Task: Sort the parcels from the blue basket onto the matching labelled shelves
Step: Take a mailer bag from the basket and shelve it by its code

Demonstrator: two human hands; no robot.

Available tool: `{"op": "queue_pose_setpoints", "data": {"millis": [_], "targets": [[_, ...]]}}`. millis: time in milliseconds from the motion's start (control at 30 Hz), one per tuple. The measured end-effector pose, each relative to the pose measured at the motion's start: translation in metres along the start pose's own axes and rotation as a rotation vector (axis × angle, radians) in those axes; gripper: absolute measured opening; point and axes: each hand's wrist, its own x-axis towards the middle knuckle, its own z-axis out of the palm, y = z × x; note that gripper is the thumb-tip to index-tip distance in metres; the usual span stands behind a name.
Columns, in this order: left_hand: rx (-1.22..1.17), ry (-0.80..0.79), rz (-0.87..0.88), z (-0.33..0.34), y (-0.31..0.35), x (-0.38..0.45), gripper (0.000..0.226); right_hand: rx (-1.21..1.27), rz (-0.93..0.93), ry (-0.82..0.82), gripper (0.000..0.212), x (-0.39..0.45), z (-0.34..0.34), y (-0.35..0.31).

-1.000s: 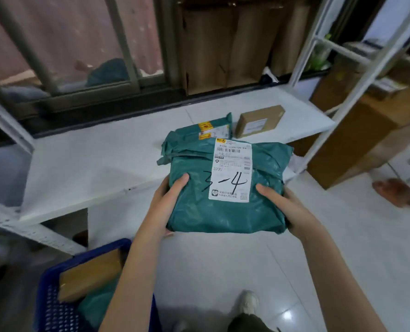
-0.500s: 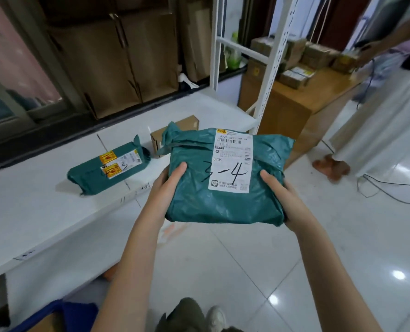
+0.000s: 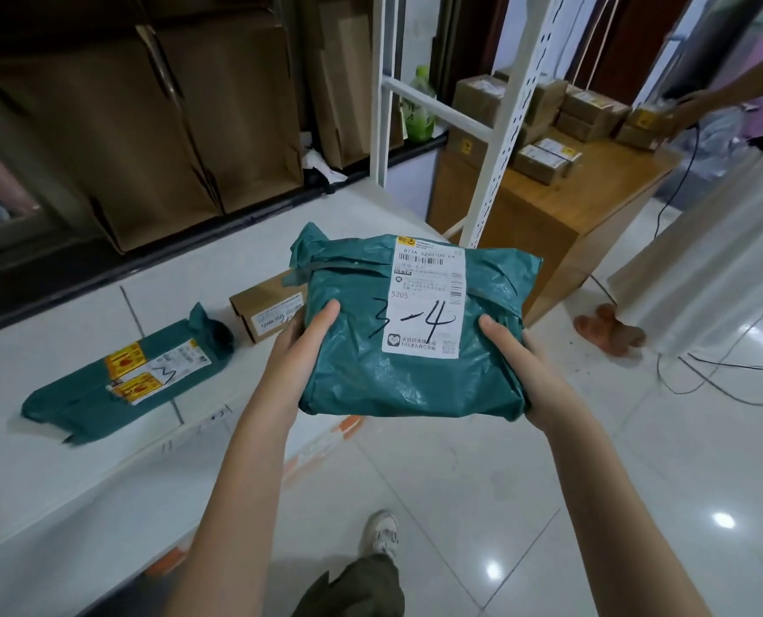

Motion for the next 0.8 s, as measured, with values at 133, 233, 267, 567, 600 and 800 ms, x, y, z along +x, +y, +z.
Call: {"op": "queue_pose_setpoints", "data": {"millis": [133,233,267,567,600,800], "targets": [[-0.017,-0.030,0.009,0.014,0.010,0.029,0.046,-0.025,0.002,0.005,0.067,0.027,-0.008,-0.019],[-0.021,-0.036,0.017,0.027,0.015,0.045,0.043,-0.037,0.019,-0.001,0.077,0.047,-0.017,-0.029],[-0.016,-0.033,0.019,0.031,0.017,0.050,0.045,-0.039,0.029,-0.007,0.079,0.053,-0.020,-0.031],[-0.018,0.102,0.055,0.067,0.024,0.086,0.042,-0.081,0.068,-0.120,0.076,0.129,-0.044,-0.057],[-0.025,0.125,0.066,0.073,0.025,0.089,0.039,-0.097,0.056,-0.147,0.077,0.138,-0.047,-0.062],[-0.095,0.300,0.112,0.117,0.037,0.098,0.018,-0.155,0.017,-0.321,0.069,0.183,-0.070,-0.105]]}}
